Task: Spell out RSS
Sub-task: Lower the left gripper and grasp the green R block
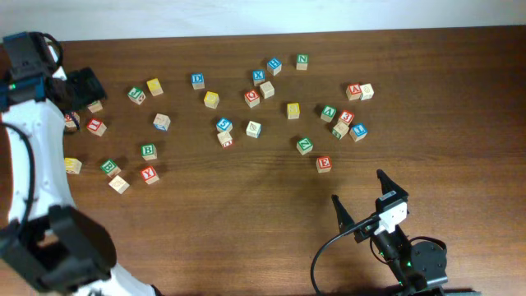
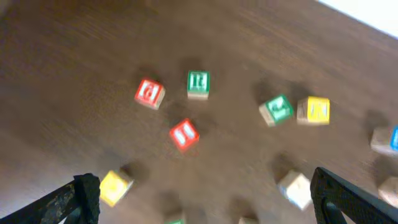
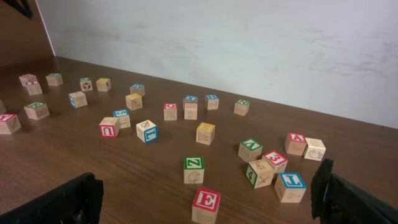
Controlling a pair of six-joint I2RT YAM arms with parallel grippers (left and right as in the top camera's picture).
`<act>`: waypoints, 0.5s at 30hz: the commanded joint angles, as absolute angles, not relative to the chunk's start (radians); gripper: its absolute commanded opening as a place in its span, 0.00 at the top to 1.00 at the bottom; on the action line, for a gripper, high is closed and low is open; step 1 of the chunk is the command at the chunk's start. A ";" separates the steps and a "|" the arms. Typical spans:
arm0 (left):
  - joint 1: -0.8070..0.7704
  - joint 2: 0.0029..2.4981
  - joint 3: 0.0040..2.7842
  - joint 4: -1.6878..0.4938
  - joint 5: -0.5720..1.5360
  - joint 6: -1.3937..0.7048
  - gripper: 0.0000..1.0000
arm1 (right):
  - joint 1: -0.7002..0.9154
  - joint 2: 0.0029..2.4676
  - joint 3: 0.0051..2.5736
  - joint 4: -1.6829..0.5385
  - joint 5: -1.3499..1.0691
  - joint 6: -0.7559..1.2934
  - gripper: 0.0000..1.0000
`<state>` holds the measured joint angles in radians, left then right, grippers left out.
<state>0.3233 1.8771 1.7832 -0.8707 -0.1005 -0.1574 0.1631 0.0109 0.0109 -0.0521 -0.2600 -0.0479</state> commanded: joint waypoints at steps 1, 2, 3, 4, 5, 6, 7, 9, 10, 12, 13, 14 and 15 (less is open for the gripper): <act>0.330 2.037 1.916 -0.867 -0.107 -0.176 0.01 | 0.155 0.003 0.006 -0.057 -0.258 -0.037 0.02; 0.330 2.099 1.966 -0.867 -0.126 -0.193 0.01 | 0.155 0.003 0.006 -0.057 -0.258 -0.037 0.02; 0.330 2.155 2.015 -0.868 -0.132 -0.197 0.01 | 0.155 0.003 0.006 -0.057 -0.258 -0.037 0.02; 0.330 2.231 2.080 -0.867 -0.131 -0.197 0.01 | 0.155 0.003 0.006 -0.057 -0.258 -0.036 0.02; 0.330 2.273 2.117 -0.866 -0.130 -0.197 0.01 | 0.155 0.003 0.006 -0.057 -0.258 -0.037 0.02; 0.330 2.333 2.161 -0.864 -0.128 -0.197 0.00 | 0.155 0.003 0.006 -0.057 -0.258 -0.036 0.02; 0.330 2.366 2.185 -0.863 -0.128 -0.197 0.01 | 0.155 0.003 0.006 -0.057 -0.258 -0.037 0.02; 0.330 2.436 2.212 -0.836 -0.128 -0.197 0.01 | 0.155 0.003 0.006 -0.057 -0.258 -0.037 0.02; 0.330 2.455 2.212 -0.823 -0.129 -0.197 0.00 | 0.155 0.004 0.006 -0.057 -0.258 -0.036 0.02; 0.330 2.502 2.212 -0.793 -0.129 -0.197 0.04 | 0.155 0.003 0.006 -0.057 -0.258 -0.037 0.02; 0.331 2.516 2.212 -0.785 -0.130 -0.197 0.07 | 0.155 0.003 0.006 -0.057 -0.258 -0.037 0.02; 0.331 2.522 2.212 -0.778 -0.130 -0.197 0.09 | 0.155 0.003 0.006 -0.057 -0.258 -0.037 0.02; 0.331 2.534 2.212 -0.768 -0.131 -0.197 0.11 | 0.155 0.003 0.006 -0.057 -0.258 -0.037 0.02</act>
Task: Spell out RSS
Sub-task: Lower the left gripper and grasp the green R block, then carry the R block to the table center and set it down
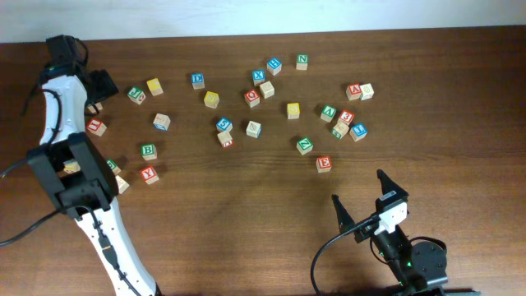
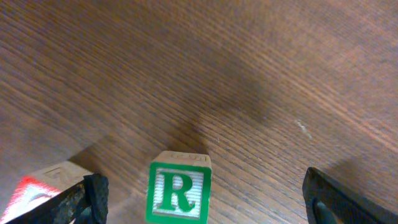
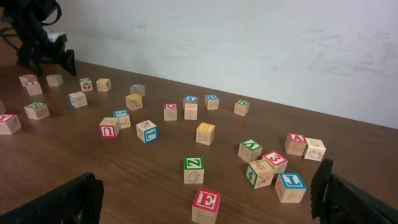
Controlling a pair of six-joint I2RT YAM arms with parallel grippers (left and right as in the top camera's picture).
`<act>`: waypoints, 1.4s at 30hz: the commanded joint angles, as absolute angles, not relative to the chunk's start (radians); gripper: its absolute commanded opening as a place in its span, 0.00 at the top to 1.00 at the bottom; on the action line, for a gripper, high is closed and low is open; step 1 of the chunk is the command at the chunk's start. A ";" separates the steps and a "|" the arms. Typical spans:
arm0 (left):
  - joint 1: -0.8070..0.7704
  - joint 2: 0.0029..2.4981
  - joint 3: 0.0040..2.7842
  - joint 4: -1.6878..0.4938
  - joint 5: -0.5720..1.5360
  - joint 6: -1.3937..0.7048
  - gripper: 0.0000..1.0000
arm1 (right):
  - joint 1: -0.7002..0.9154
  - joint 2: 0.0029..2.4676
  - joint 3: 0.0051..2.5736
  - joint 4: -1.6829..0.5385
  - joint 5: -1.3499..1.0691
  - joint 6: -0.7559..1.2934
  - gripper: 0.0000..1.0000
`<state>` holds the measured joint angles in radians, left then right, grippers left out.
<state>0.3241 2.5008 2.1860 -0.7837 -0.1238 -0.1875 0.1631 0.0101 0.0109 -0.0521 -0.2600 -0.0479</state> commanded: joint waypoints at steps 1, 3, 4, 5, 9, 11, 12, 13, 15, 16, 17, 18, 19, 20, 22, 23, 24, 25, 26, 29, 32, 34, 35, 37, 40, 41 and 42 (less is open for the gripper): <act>0.332 2.543 2.212 -0.763 -0.132 -0.197 0.20 | 0.155 0.003 0.006 -0.057 -0.258 -0.037 0.02; 0.333 2.571 2.212 -0.767 -0.128 -0.197 0.22 | 0.155 0.003 0.006 -0.057 -0.258 -0.037 0.02; 0.333 2.579 2.212 -0.768 -0.128 -0.197 0.23 | 0.155 0.003 0.006 -0.057 -0.258 -0.037 0.02; 0.333 2.581 2.211 -0.768 -0.128 -0.197 0.25 | 0.155 0.003 0.006 -0.057 -0.258 -0.037 0.02; 0.333 2.581 2.212 -0.764 -0.133 -0.197 0.42 | 0.155 0.003 0.006 -0.057 -0.258 -0.037 0.02; 0.333 2.580 2.216 -0.772 -0.148 -0.197 0.51 | 0.155 0.003 0.006 -0.057 -0.258 -0.037 0.02; 0.333 2.580 2.216 -0.776 -0.155 -0.197 0.55 | 0.155 0.003 0.006 -0.057 -0.258 -0.037 0.02; 0.333 2.580 2.216 -0.781 -0.155 -0.197 0.55 | 0.155 0.003 0.006 -0.057 -0.258 -0.036 0.02; 0.333 2.580 2.216 -0.786 -0.155 -0.197 0.58 | 0.155 0.003 0.006 -0.057 -0.258 -0.037 0.02; 0.333 2.580 2.216 -0.788 -0.155 -0.197 0.60 | 0.155 0.003 0.006 -0.057 -0.258 -0.037 0.02; 0.333 2.580 2.218 -0.794 -0.155 -0.197 0.61 | 0.155 0.003 0.006 -0.057 -0.258 -0.036 0.02; 0.333 2.580 2.223 -0.802 -0.155 -0.197 0.64 | 0.155 0.003 0.006 -0.057 -0.258 -0.036 0.02; 0.333 2.580 2.228 -0.807 -0.155 -0.197 0.67 | 0.155 0.003 0.006 -0.057 -0.258 -0.037 0.02; 0.333 2.580 2.237 -0.815 -0.155 -0.197 0.67 | 0.155 0.003 0.006 -0.057 -0.258 -0.037 0.02; 0.333 2.580 2.266 -0.839 -0.155 -0.197 0.73 | 0.155 0.003 0.006 -0.057 -0.258 -0.037 0.02; 0.333 2.580 2.288 -0.855 -0.155 -0.197 0.75 | 0.155 0.003 0.006 -0.057 -0.258 -0.036 0.02; 0.332 2.580 2.299 -0.862 -0.155 -0.197 0.77 | 0.155 0.003 0.006 -0.057 -0.258 -0.037 0.02; 0.332 2.580 2.320 -0.878 -0.155 -0.197 0.79 | 0.155 0.003 0.006 -0.057 -0.258 -0.037 0.02; 0.331 2.580 2.334 -0.892 -0.155 -0.197 0.82 | 0.155 0.003 0.006 -0.057 -0.258 -0.037 0.02; 0.321 2.580 2.423 -0.993 -0.155 -0.197 0.86 | 0.155 0.003 0.006 -0.057 -0.258 -0.037 0.02; 0.287 2.580 2.593 -1.154 -0.155 -0.193 0.96 | 0.155 0.003 0.006 -0.057 -0.258 -0.036 0.02; 0.238 2.580 2.766 -1.306 -0.154 -0.182 1.00 | 0.155 0.003 0.006 -0.057 -0.258 -0.037 0.02; 0.213 2.579 2.839 -1.378 -0.154 -0.182 1.00 | 0.155 0.003 0.006 -0.057 -0.258 -0.036 0.02; 0.157 2.531 2.906 -1.451 -0.068 -0.182 1.00 | 0.155 0.003 0.006 -0.057 -0.258 -0.037 0.02; 0.120 2.375 2.791 -1.453 -0.044 -0.183 1.00 | 0.155 0.003 0.006 -0.057 -0.258 -0.036 0.02; 0.127 2.314 2.682 -1.423 -0.043 -0.183 1.00 | 0.155 0.003 0.006 -0.057 -0.258 -0.036 0.02; 0.141 2.247 2.543 -1.375 -0.036 -0.183 1.00 | 0.155 0.003 0.006 -0.057 -0.258 -0.037 0.02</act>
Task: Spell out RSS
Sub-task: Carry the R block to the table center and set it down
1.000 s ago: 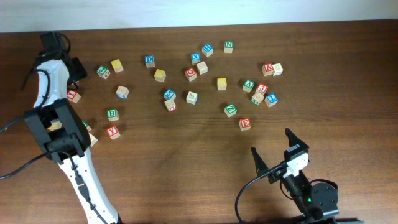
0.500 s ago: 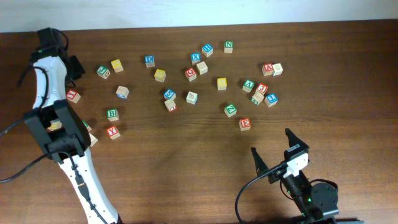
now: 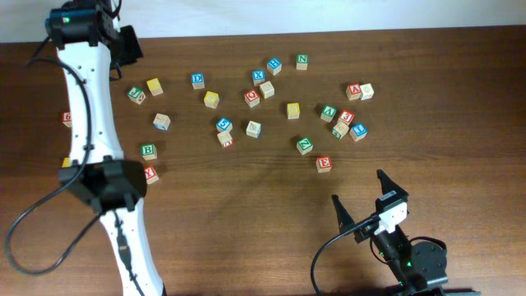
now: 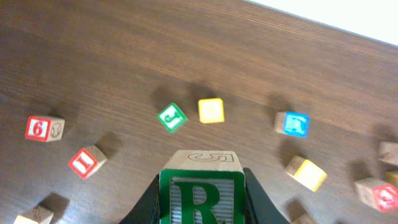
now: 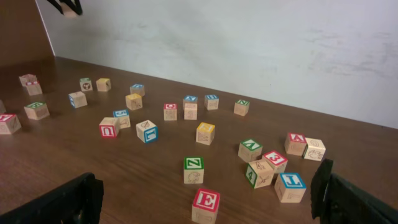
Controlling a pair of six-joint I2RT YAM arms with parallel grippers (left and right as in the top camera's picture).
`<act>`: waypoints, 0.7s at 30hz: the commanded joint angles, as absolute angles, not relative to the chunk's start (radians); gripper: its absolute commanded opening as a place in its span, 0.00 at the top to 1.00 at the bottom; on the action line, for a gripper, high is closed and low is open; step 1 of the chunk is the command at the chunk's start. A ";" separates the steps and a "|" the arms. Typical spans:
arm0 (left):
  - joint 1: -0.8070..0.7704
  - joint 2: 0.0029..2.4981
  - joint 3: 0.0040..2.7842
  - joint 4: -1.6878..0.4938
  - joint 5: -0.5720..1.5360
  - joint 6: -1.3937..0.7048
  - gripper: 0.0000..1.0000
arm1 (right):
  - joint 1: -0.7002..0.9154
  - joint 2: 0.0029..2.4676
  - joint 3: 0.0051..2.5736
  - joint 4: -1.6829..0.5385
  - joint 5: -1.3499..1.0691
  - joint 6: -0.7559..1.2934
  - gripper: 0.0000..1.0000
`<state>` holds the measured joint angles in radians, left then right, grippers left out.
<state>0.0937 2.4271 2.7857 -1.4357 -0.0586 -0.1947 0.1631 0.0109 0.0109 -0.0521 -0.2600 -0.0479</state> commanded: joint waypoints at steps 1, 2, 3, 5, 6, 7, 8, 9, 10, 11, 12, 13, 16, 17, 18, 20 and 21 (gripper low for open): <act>0.159 2.167 2.368 -1.303 -0.006 -0.183 1.00 | 0.155 0.003 0.006 -0.057 -0.258 -0.036 0.02; 0.172 2.086 2.206 -1.232 0.024 -0.183 1.00 | 0.155 0.003 0.006 -0.057 -0.258 -0.037 0.02; 0.174 2.008 2.065 -1.171 0.019 -0.182 1.00 | 0.155 0.003 0.006 -0.057 -0.258 -0.037 0.02; 0.144 1.797 1.750 -1.013 -0.019 -0.152 1.00 | 0.155 0.003 0.006 -0.057 -0.258 -0.037 0.02; 0.115 1.709 1.620 -0.958 -0.061 -0.140 1.00 | 0.155 0.003 0.006 -0.057 -0.258 -0.037 0.02; 0.087 1.640 1.530 -0.925 -0.076 -0.138 1.00 | 0.155 0.003 0.006 -0.057 -0.258 -0.037 0.02; 0.065 1.594 1.465 -0.899 -0.075 -0.137 1.00 | 0.155 0.003 0.006 -0.057 -0.258 -0.036 0.02; 0.032 1.542 1.385 -0.880 -0.075 -0.134 1.00 | 0.155 0.003 0.006 -0.057 -0.258 -0.037 0.02; -0.032 1.492 1.282 -0.859 -0.075 -0.133 1.00 | 0.155 0.003 0.006 -0.057 -0.258 -0.037 0.02; -0.065 1.485 1.250 -0.851 -0.075 -0.133 1.00 | 0.155 0.003 0.006 -0.057 -0.258 -0.036 0.02; -0.133 1.485 1.210 -0.848 -0.087 -0.133 1.00 | 0.155 0.003 0.006 -0.057 -0.258 -0.036 0.02; -0.220 1.496 1.174 -0.845 -0.135 -0.147 1.00 | 0.155 0.003 0.006 -0.057 -0.258 -0.036 0.02; -0.322 1.541 1.137 -0.830 -0.165 -0.263 1.00 | 0.155 0.003 0.006 -0.057 -0.258 -0.036 0.02; -0.342 1.561 1.119 -0.809 -0.165 -0.299 1.00 | 0.155 0.003 0.006 -0.057 -0.258 -0.036 0.02; -0.353 1.576 1.101 -0.790 -0.166 -0.317 1.00 | 0.155 0.003 0.006 -0.057 -0.258 -0.037 0.02; -0.360 1.609 1.072 -0.781 -0.167 -0.386 1.00 | 0.155 0.003 0.006 -0.057 -0.258 -0.037 0.02; -0.360 1.625 1.065 -0.773 -0.172 -0.406 1.00 | 0.155 0.003 0.006 -0.057 -0.258 -0.037 0.02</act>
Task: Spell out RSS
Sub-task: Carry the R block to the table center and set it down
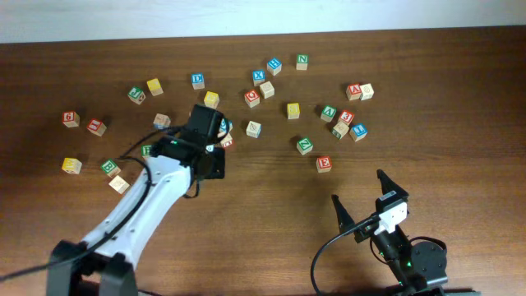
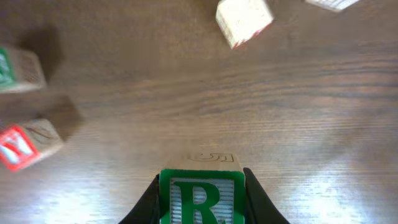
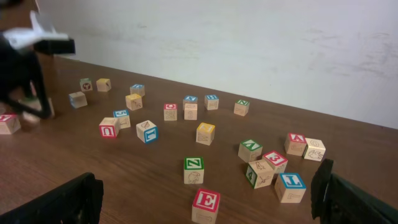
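Observation:
My left gripper is shut on the green R block, its fingers pressed against both sides. It hangs low over bare wood at the table's centre-left; whether the block touches the wood cannot be told. In the overhead view the arm hides the R block. My right gripper stands open and empty near the front right, also shown as the right gripper. A blue-lettered block lies just behind the left gripper; its letter is too small to read.
Lettered blocks lie scattered across the far half of the table: a red E, a green Z, a cluster at the right and several at the far left. A red block and a cream block lie near the held block.
My left gripper, still shut on the R block, has moved from high over the far left corner to low over the centre-left of the table. The right arm has not moved.
My left gripper hung open above the blocks at the far left. Then it stood open with the R block between its fingers on the wood. Later it was shut on the block and raised, and now it holds it over the centre-left.

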Controlling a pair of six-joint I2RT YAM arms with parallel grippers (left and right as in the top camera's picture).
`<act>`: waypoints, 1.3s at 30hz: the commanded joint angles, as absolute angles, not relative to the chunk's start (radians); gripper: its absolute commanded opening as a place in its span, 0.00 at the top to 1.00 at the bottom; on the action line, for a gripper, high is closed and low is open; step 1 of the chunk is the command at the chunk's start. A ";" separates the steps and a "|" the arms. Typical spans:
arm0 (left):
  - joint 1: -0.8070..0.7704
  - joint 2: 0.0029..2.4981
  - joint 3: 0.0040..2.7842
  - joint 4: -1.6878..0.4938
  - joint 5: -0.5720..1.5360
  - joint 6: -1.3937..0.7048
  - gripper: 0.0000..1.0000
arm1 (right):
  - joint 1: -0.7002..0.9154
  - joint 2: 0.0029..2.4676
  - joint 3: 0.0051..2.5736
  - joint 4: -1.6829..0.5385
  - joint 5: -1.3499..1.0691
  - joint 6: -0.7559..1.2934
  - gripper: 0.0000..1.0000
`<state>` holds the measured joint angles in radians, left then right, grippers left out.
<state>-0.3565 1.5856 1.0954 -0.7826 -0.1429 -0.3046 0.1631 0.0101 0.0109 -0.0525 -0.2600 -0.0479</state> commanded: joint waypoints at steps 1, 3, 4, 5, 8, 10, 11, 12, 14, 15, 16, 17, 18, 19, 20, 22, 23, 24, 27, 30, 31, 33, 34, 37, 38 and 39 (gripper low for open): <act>-0.360 1.654 1.065 -0.763 -0.208 -0.415 1.00 | 0.155 0.003 0.006 -0.057 -0.258 -0.036 0.02; -0.360 1.674 1.065 -0.757 -0.233 -0.414 1.00 | 0.155 0.003 0.006 -0.057 -0.258 -0.037 0.02; -0.360 1.686 1.065 -0.754 -0.245 -0.414 1.00 | 0.155 0.003 0.006 -0.057 -0.258 -0.036 0.02; -0.360 1.700 1.065 -0.740 -0.245 -0.414 1.00 | 0.155 0.003 0.006 -0.057 -0.258 -0.037 0.02; -0.360 1.752 1.065 -0.687 -0.213 -0.414 1.00 | 0.155 0.003 0.006 -0.057 -0.258 -0.037 0.02; -0.360 1.772 1.065 -0.674 -0.203 -0.414 1.00 | 0.155 0.003 0.006 -0.057 -0.258 -0.037 0.02; -0.360 1.781 1.065 -0.669 -0.202 -0.413 1.00 | 0.155 0.003 0.006 -0.057 -0.258 -0.036 0.02; -0.360 1.791 1.065 -0.661 -0.203 -0.408 1.00 | 0.155 0.003 0.006 -0.057 -0.258 -0.037 0.02; -0.360 1.806 1.065 -0.644 -0.203 -0.392 1.00 | 0.155 0.003 0.006 -0.057 -0.258 -0.036 0.02; -0.360 1.815 1.065 -0.640 -0.203 -0.387 1.00 | 0.155 0.003 0.006 -0.057 -0.258 -0.037 0.02; -0.360 1.818 1.065 -0.639 -0.203 -0.387 1.00 | 0.155 0.003 0.006 -0.057 -0.258 -0.036 0.02; -0.360 1.818 1.065 -0.636 -0.203 -0.386 1.00 | 0.155 0.003 0.006 -0.057 -0.258 -0.036 0.02; -0.360 1.818 1.065 -0.622 -0.199 -0.366 0.98 | 0.155 0.003 0.006 -0.057 -0.258 -0.037 0.02; -0.360 1.818 1.065 -0.616 -0.199 -0.365 0.98 | 0.155 0.003 0.006 -0.057 -0.258 -0.036 0.02; -0.360 1.818 1.065 -0.614 -0.199 -0.366 0.97 | 0.155 0.003 0.006 -0.057 -0.258 -0.036 0.02; -0.360 1.818 1.065 -0.614 -0.199 -0.366 0.96 | 0.155 0.003 0.006 -0.057 -0.258 -0.036 0.02; -0.360 1.818 1.065 -0.614 -0.199 -0.366 0.94 | 0.155 0.003 0.006 -0.057 -0.258 -0.037 0.02; -0.360 1.818 1.065 -0.613 -0.199 -0.366 0.94 | 0.155 0.003 0.006 -0.057 -0.258 -0.036 0.02; -0.360 1.818 1.065 -0.619 -0.199 -0.366 0.92 | 0.155 0.003 0.006 -0.057 -0.258 -0.037 0.02; -0.360 1.818 1.065 -0.628 -0.199 -0.367 0.85 | 0.155 0.003 0.006 -0.057 -0.258 -0.036 0.02; -0.360 1.818 1.065 -0.630 -0.198 -0.366 0.84 | 0.155 0.003 0.006 -0.057 -0.258 -0.037 0.02; -0.360 1.818 1.065 -0.645 -0.197 -0.374 0.80 | 0.155 0.003 0.006 -0.057 -0.258 -0.037 0.02; -0.360 1.818 1.064 -0.651 -0.195 -0.374 0.78 | 0.155 0.003 0.006 -0.057 -0.258 -0.037 0.02; -0.360 1.818 1.064 -0.652 -0.195 -0.374 0.69 | 0.155 0.003 0.006 -0.057 -0.258 -0.036 0.02; -0.360 1.818 1.064 -0.653 -0.195 -0.374 0.64 | 0.155 0.003 0.006 -0.057 -0.258 -0.036 0.02; -0.360 1.818 1.064 -0.655 -0.193 -0.374 0.62 | 0.155 0.003 0.006 -0.057 -0.258 -0.037 0.02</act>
<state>-0.3580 1.8088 1.0687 -0.6502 -0.1997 -0.3805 0.1631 0.0101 0.0109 -0.0525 -0.2600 -0.0479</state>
